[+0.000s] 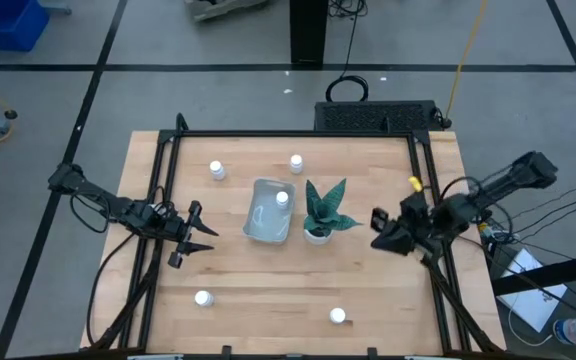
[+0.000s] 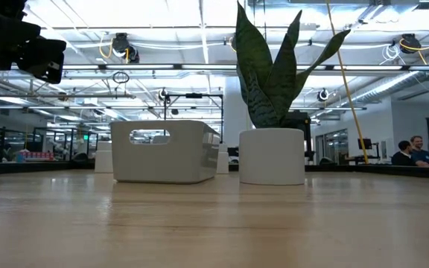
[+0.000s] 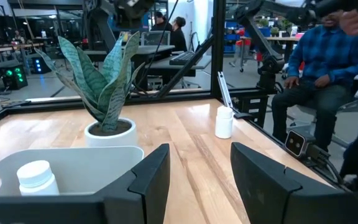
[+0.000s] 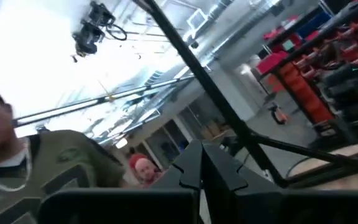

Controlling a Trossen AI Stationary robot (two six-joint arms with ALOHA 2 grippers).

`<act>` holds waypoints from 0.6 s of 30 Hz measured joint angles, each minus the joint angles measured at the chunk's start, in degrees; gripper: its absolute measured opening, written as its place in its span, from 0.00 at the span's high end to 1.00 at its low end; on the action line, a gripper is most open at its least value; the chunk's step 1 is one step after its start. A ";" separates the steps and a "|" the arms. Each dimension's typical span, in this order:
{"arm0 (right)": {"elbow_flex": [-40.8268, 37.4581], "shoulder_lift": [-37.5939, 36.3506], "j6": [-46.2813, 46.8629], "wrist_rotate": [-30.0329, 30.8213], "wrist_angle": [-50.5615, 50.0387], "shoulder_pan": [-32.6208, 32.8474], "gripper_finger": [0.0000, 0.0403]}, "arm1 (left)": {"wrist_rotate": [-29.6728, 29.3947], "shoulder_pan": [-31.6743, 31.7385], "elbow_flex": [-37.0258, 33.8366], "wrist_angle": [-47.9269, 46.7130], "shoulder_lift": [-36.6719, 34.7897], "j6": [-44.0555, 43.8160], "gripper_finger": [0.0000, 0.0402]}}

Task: Pick and place pill bottles into a basket
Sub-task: Put the white pill bottle into the gray bin

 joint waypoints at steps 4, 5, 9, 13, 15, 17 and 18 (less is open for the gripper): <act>0.39 7.63 -0.17 1.70 12.97 2.56 1.00 | 0.00 -0.01 0.00 0.01 -0.01 0.00 0.56; 0.86 9.59 -0.45 2.43 15.65 3.29 1.00 | 0.00 -0.01 0.00 0.02 -0.01 0.01 0.56; 4.87 16.28 -0.06 6.67 16.54 6.07 1.00 | 0.00 -0.02 0.00 0.02 -0.01 -0.01 0.56; 12.42 22.83 3.13 9.70 11.48 8.27 1.00 | -0.02 -0.02 0.00 0.02 -0.01 -0.01 0.56; 17.32 25.74 4.55 11.35 7.88 9.22 1.00 | 0.00 -0.01 0.00 0.00 0.00 0.00 0.56; 23.06 28.18 6.24 13.57 1.72 10.17 1.00 | 0.00 -0.02 0.00 0.02 0.01 0.01 0.56; 26.13 29.27 7.38 14.93 -2.70 10.52 1.00 | -0.02 0.00 0.00 0.02 -0.01 0.01 0.56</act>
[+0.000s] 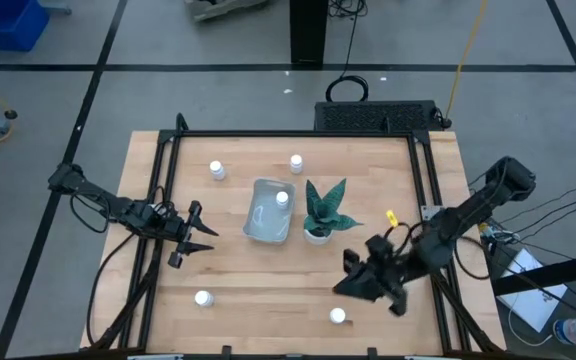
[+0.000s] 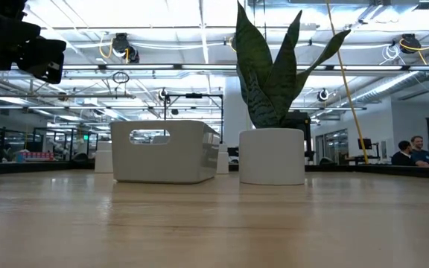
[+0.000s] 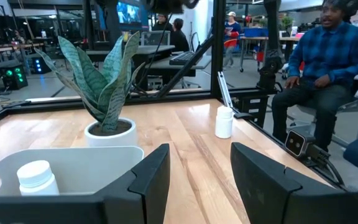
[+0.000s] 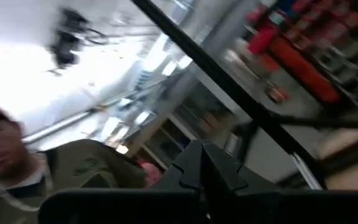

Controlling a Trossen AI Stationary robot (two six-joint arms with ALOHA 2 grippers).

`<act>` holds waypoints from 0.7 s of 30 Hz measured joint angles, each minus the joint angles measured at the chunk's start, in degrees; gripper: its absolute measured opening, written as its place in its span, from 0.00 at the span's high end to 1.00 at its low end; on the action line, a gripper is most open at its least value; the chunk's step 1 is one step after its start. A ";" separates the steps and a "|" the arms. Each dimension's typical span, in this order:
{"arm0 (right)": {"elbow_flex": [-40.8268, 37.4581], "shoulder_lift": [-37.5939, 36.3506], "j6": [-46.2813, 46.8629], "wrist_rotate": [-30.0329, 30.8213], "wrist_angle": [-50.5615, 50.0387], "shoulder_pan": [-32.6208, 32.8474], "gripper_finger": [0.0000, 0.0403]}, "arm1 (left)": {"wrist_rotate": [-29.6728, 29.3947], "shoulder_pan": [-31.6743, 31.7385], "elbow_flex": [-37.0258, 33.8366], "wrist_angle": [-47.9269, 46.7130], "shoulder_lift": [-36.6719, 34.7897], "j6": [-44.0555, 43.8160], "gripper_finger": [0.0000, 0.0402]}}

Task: Pick and place pill bottles into a basket
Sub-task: Put the white pill bottle into the gray bin

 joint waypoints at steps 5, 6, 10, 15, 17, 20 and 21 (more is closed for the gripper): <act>16.06 5.05 8.48 5.78 -26.13 1.03 1.00 | 0.02 -0.01 0.00 0.00 0.02 -0.01 0.56; 19.06 5.94 9.78 6.70 -30.41 1.02 1.00 | 0.02 -0.02 0.00 0.00 0.01 0.00 0.56; 29.21 9.54 13.16 7.91 -42.40 0.62 1.00 | 0.02 -0.01 0.00 -0.03 0.01 0.00 0.56; 37.88 14.65 18.22 6.48 -54.84 -1.02 1.00 | 0.00 -0.02 0.00 -0.03 0.00 0.00 0.56; 41.35 16.88 21.73 2.94 -59.93 -2.40 1.00 | 0.02 -0.01 0.00 -0.05 0.02 0.00 0.56; 46.15 20.22 25.41 -1.94 -68.45 -4.00 1.00 | 0.00 -0.02 0.00 -0.04 0.02 -0.01 0.56; 47.42 21.26 26.80 -3.39 -71.51 -4.52 1.00 | 0.01 -0.01 0.00 -0.03 0.01 0.00 0.56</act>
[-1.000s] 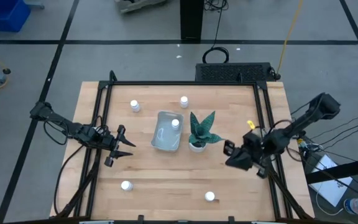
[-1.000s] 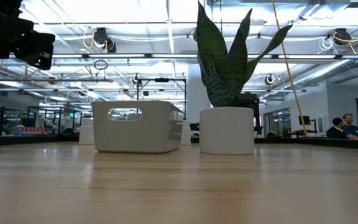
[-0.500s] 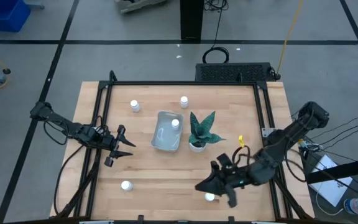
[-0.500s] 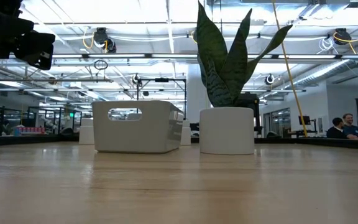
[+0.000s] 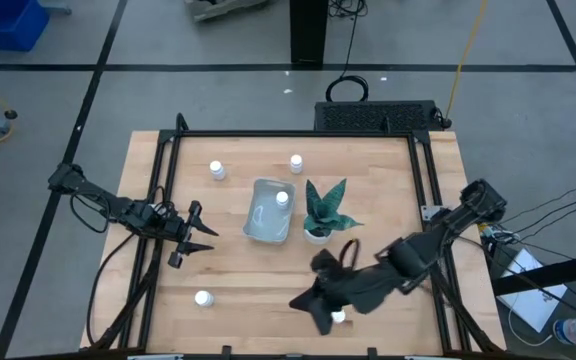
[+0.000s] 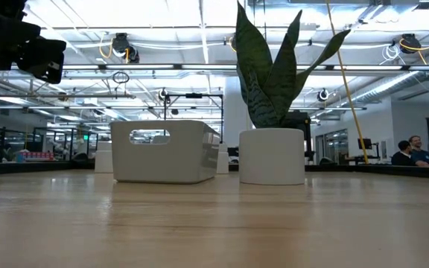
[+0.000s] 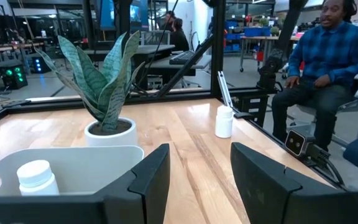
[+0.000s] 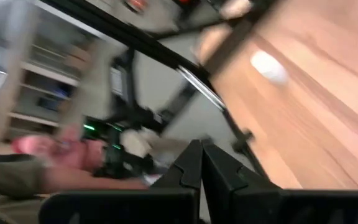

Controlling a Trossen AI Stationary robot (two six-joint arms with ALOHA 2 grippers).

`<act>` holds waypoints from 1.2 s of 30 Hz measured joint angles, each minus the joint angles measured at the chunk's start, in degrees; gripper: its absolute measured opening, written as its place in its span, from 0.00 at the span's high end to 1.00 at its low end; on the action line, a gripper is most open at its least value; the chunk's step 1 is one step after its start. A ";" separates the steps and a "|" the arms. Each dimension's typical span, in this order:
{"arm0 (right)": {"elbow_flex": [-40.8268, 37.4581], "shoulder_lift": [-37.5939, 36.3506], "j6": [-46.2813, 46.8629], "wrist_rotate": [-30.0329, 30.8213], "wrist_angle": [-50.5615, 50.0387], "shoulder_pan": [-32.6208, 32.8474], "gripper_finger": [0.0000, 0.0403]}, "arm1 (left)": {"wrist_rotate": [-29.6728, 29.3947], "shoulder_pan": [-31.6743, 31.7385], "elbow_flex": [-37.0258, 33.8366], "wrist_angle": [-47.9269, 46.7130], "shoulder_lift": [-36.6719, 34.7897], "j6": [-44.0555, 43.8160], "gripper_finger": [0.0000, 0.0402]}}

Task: Pick and place pill bottles into a basket
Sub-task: Put the white pill bottle into the gray bin

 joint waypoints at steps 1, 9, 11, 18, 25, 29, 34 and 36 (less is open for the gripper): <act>1.12 1.04 1.59 -1.30 -3.55 -0.38 1.00 | 0.00 -0.01 0.00 0.04 0.00 0.00 0.56; 3.10 6.79 13.71 -15.19 -22.07 -2.08 1.00 | 0.00 -0.01 0.00 0.03 0.01 -0.01 0.56; 2.99 8.14 16.51 -17.85 -27.79 -2.06 1.00 | 0.00 -0.01 0.01 -0.03 0.01 -0.01 0.56; 2.95 9.29 18.13 -20.81 -35.49 -3.07 0.95 | 0.00 -0.01 0.00 -0.02 -0.01 0.00 0.56; 2.95 9.29 20.98 -20.73 -35.26 -3.19 0.69 | 0.01 -0.01 0.00 0.01 0.00 -0.01 0.56; 1.28 9.26 24.27 -20.68 -32.77 -2.53 0.51 | 0.01 0.00 0.00 0.01 0.01 -0.01 0.56; -3.92 9.21 28.18 -23.60 -28.18 -2.30 0.32 | 0.01 0.01 0.00 0.03 0.01 0.00 0.56; -5.68 9.21 28.90 -23.73 -26.70 -2.02 0.28 | -0.01 -0.01 0.00 0.03 0.00 0.00 0.56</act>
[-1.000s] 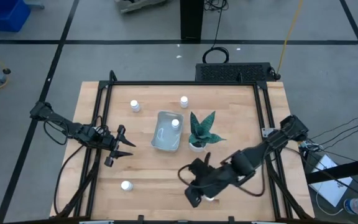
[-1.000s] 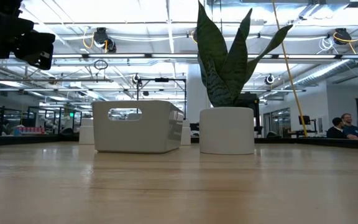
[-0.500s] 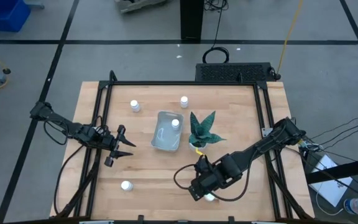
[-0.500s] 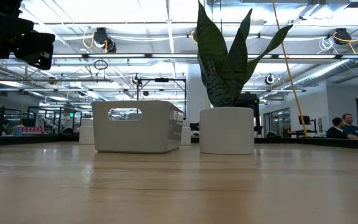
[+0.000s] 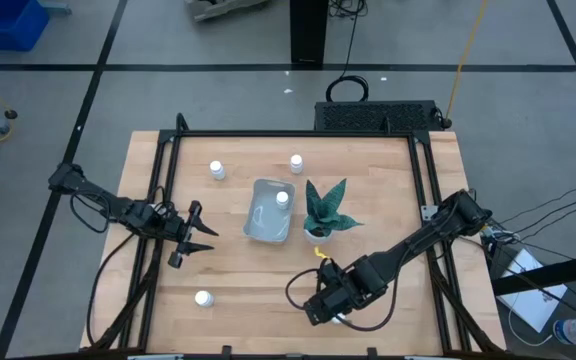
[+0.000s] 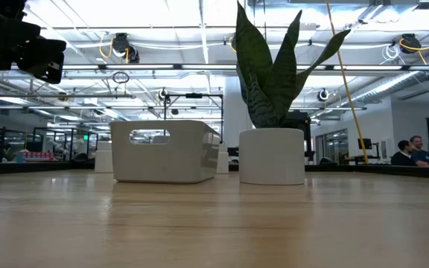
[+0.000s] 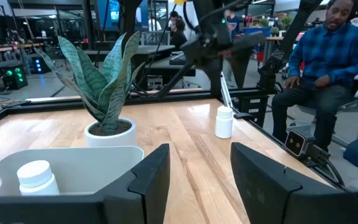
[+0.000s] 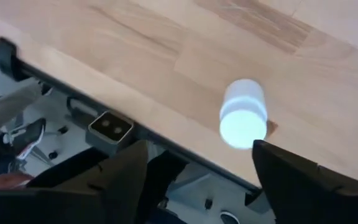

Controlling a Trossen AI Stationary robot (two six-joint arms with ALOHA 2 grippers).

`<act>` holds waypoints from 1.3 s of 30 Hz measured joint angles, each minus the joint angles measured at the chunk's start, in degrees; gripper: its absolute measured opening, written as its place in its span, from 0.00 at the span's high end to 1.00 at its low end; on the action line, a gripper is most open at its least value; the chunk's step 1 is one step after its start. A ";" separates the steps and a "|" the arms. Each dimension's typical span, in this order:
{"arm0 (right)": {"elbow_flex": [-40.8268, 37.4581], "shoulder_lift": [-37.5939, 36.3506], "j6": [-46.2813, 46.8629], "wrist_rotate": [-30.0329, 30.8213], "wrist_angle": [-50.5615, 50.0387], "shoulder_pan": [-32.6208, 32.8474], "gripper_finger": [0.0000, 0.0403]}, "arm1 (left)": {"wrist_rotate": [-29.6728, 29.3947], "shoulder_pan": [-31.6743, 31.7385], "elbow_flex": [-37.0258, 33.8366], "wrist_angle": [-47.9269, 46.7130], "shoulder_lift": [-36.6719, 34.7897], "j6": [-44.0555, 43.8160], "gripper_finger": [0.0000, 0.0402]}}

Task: Pick and place pill bottles into a basket
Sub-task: Put the white pill bottle into the gray bin

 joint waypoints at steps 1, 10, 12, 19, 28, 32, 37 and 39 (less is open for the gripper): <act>-0.65 -0.04 0.76 0.03 0.58 0.08 0.27 | 0.02 0.00 0.00 0.01 0.00 -0.01 0.56; -5.89 -0.11 5.02 -3.04 1.64 2.14 0.26 | 0.02 0.00 0.00 0.01 0.00 -0.01 0.56; -7.06 -0.11 5.72 -3.08 4.03 2.40 0.26 | 0.02 0.01 0.00 0.00 0.01 -0.02 0.56; -10.01 -0.12 5.69 -3.07 9.00 2.19 0.26 | 0.00 0.00 0.00 0.00 0.01 0.00 0.56; -13.27 -0.13 5.32 -3.34 11.43 2.10 0.26 | 0.01 0.00 0.00 0.00 0.00 -0.01 0.56; -14.77 -0.13 4.95 -4.00 12.85 1.62 0.26 | 0.01 0.02 0.00 0.00 -0.01 0.00 0.56; -15.88 -0.13 4.57 -4.51 13.42 1.34 0.26 | 0.01 0.00 0.00 0.00 0.01 0.00 0.56; -16.41 -0.13 4.47 -4.57 14.24 1.34 0.26 | 0.01 0.01 0.00 0.00 0.01 -0.02 0.56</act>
